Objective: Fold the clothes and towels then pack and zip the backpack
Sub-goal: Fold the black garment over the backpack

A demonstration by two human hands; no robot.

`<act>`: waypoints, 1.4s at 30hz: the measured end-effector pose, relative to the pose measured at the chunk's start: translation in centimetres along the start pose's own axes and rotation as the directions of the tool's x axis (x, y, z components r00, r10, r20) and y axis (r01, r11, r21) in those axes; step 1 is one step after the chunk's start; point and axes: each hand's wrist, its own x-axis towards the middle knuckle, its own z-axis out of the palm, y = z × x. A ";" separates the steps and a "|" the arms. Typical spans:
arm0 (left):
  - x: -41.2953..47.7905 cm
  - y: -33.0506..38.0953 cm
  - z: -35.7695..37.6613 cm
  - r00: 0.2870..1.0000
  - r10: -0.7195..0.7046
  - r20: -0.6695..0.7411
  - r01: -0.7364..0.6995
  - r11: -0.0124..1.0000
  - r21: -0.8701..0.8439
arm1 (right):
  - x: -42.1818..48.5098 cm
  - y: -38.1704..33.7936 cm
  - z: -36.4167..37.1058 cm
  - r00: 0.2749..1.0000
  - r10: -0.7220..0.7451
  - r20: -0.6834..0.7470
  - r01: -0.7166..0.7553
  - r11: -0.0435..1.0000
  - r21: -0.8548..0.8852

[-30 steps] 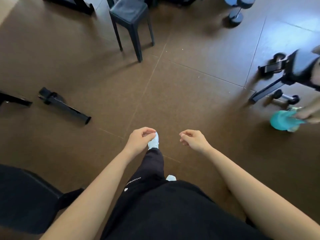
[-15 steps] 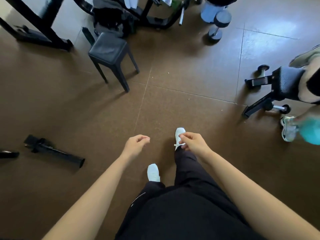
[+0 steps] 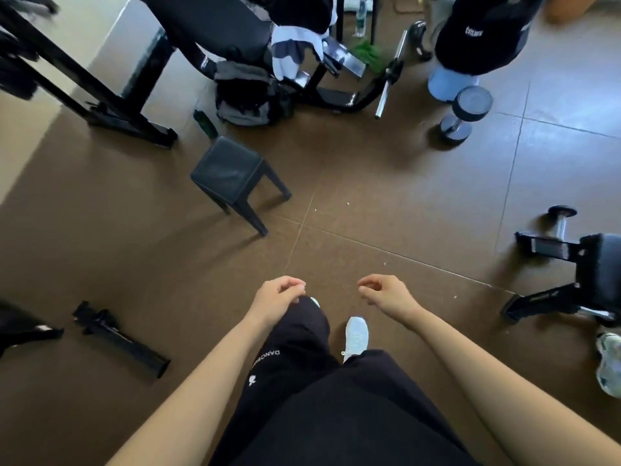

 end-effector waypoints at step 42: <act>80.5 59.4 -31.9 0.964 -0.223 -0.148 0.170 0.936 -0.307 | 88.1 -60.8 -42.6 0.988 -0.094 -0.120 0.063 0.968 -0.242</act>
